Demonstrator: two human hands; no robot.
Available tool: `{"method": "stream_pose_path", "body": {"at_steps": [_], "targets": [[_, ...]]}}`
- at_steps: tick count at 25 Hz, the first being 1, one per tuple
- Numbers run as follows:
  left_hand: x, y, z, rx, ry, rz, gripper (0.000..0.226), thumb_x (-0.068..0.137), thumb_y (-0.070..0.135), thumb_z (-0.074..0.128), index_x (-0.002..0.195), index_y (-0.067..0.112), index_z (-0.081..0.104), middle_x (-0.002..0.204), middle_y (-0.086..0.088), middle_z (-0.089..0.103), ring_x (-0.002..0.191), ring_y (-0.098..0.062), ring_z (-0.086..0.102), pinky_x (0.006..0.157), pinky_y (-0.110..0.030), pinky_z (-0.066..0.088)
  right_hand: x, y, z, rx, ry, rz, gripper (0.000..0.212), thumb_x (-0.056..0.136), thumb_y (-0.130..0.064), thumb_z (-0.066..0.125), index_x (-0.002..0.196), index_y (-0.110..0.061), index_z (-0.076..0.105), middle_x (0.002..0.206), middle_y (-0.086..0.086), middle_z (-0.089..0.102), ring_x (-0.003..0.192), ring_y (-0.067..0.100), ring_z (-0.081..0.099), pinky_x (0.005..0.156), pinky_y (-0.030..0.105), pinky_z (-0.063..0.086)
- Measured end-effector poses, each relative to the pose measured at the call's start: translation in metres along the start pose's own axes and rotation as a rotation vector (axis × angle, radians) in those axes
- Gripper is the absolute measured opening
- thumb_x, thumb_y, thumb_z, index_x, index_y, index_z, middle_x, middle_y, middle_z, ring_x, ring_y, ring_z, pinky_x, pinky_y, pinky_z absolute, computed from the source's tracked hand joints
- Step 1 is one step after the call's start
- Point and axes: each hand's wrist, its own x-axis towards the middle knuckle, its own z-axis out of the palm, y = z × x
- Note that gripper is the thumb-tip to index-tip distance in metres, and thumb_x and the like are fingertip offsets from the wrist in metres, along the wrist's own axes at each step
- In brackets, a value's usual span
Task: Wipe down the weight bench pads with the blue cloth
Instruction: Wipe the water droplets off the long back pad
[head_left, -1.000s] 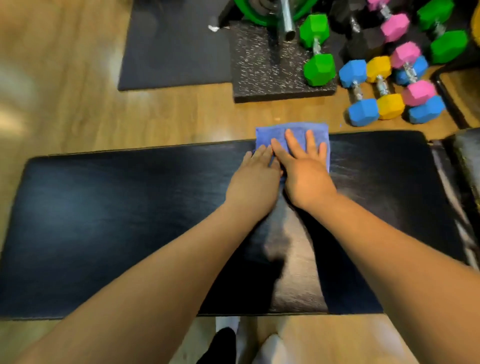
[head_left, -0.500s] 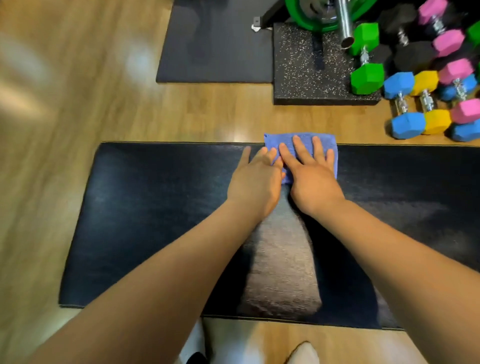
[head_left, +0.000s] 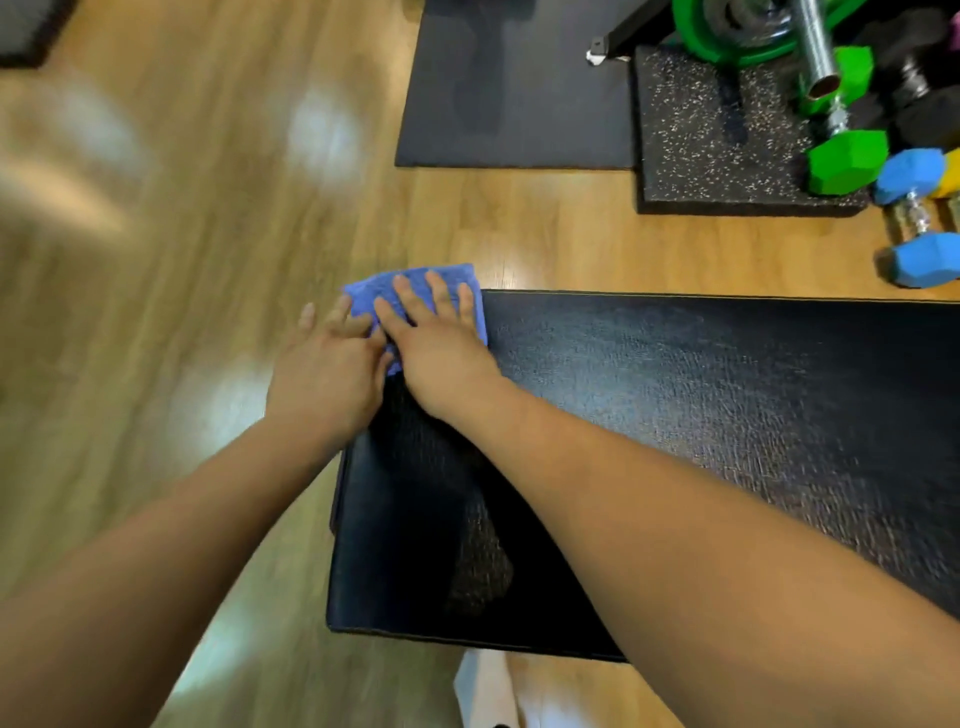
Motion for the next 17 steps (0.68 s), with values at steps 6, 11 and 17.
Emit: {"method": "stream_pose_path", "body": {"at_steps": [6, 11, 17], "targets": [[0.042, 0.15, -0.047, -0.356, 0.003, 0.25, 0.033, 0.094, 0.022, 0.049, 0.124, 0.01, 0.054, 0.137, -0.008, 0.051, 0.118, -0.032, 0.054, 0.093, -0.038, 0.043, -0.106, 0.144, -0.023, 0.004, 0.082, 0.223, 0.065, 0.088, -0.014, 0.033, 0.15, -0.029, 0.019, 0.16, 0.003, 0.008, 0.148, 0.025, 0.003, 0.122, 0.041, 0.004], [0.037, 0.197, -0.049, -0.459, 0.022, 0.437, 0.042, 0.095, 0.02, 0.048, 0.136, 0.013, 0.047, 0.148, -0.002, 0.041, 0.139, -0.02, 0.035, 0.108, -0.029, 0.029, -0.161, 0.153, -0.014, 0.077, 0.144, 0.549, 0.07, 0.083, -0.013, 0.04, 0.149, -0.031, 0.024, 0.16, 0.003, 0.011, 0.148, 0.03, 0.003, 0.12, 0.046, 0.003], [-0.087, 0.068, -0.013, -0.449, 0.15, 0.277, 0.034, 0.083, 0.025, 0.048, 0.102, 0.009, 0.071, 0.115, -0.008, 0.069, 0.11, -0.024, 0.059, 0.102, -0.021, 0.036, -0.148, -0.004, 0.032, 0.06, 0.01, 0.217, 0.061, 0.094, -0.029, 0.031, 0.152, -0.024, 0.013, 0.161, 0.001, -0.001, 0.146, 0.031, -0.013, 0.118, 0.052, -0.01]]}}
